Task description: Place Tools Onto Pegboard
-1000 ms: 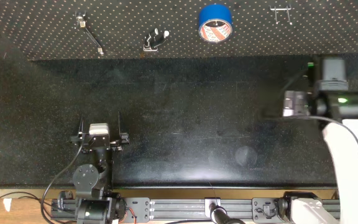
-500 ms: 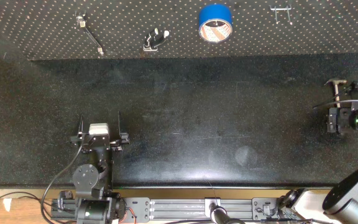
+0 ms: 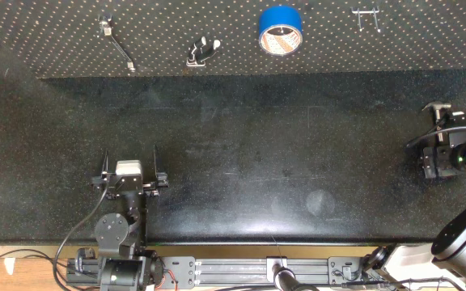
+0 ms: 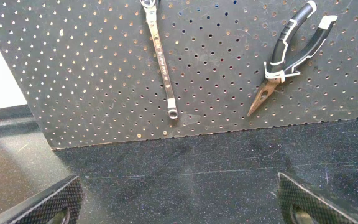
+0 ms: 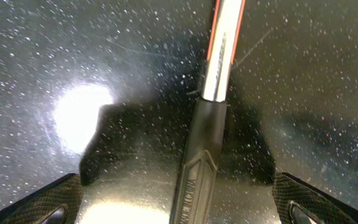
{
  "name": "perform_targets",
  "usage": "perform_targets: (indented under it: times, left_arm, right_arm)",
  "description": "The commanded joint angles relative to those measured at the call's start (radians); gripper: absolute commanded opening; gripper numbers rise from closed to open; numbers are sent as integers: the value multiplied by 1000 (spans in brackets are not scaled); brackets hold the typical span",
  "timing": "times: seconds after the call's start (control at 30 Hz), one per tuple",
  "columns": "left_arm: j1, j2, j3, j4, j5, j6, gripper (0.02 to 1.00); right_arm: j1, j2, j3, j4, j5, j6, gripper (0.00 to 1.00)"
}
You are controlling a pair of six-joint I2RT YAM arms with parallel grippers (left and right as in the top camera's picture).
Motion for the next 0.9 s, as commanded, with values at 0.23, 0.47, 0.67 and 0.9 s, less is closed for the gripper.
perform_targets:
  times: [0.23,0.47,0.67,0.9]
  left_arm:
    - [2,-6,-2,-5,3,13,996]
    - [2,-6,-2,-5,3,13,996]
    - [2,-6,-2,-5,3,13,996]
    - [2,-6,-2,-5,3,13,996]
  right_arm:
    - [-3,13,-6,-14,25,-13,80]
    - [-3,-128,-6,-13,-155,69,75]
    - [175,-488,-6,16,-291,340,77]
    - [491,-615,-6,256,-291,549,73]
